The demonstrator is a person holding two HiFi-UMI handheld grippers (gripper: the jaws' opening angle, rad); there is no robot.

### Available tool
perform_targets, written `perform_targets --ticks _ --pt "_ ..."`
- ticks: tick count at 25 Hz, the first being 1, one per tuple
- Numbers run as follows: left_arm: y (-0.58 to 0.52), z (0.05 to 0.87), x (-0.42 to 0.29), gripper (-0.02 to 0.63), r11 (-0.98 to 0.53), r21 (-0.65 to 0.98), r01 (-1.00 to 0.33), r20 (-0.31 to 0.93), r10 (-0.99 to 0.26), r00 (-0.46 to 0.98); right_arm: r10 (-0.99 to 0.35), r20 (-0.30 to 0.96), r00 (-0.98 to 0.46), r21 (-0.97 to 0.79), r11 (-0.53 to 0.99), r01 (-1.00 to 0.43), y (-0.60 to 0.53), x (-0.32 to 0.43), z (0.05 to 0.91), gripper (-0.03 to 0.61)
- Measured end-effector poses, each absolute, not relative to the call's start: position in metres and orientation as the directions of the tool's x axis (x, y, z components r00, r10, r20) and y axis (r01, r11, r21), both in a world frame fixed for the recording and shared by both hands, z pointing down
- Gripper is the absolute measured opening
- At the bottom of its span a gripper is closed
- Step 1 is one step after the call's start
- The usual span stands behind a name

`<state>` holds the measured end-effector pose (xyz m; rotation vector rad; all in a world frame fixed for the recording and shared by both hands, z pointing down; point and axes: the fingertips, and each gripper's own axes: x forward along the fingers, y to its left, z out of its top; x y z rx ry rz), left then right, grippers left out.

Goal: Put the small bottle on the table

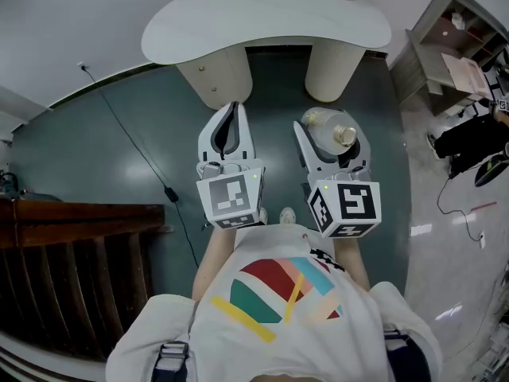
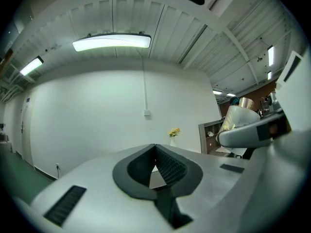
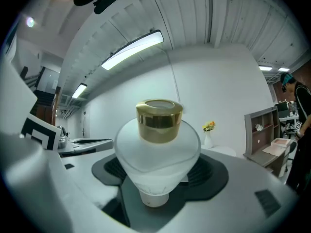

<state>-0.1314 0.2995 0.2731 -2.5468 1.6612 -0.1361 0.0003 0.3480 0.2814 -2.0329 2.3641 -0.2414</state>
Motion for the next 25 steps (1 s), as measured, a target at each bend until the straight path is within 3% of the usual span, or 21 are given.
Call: perform_targets --ticks 25 --pt "0.297 0.277 -0.093 0.017 -0.386 -0.079 -0.919 -0.008 -0.922 0.388 -0.979 0.067 -0.194 -0.079 0.189 -0.979 0.355 0.04 0.278 0.342"
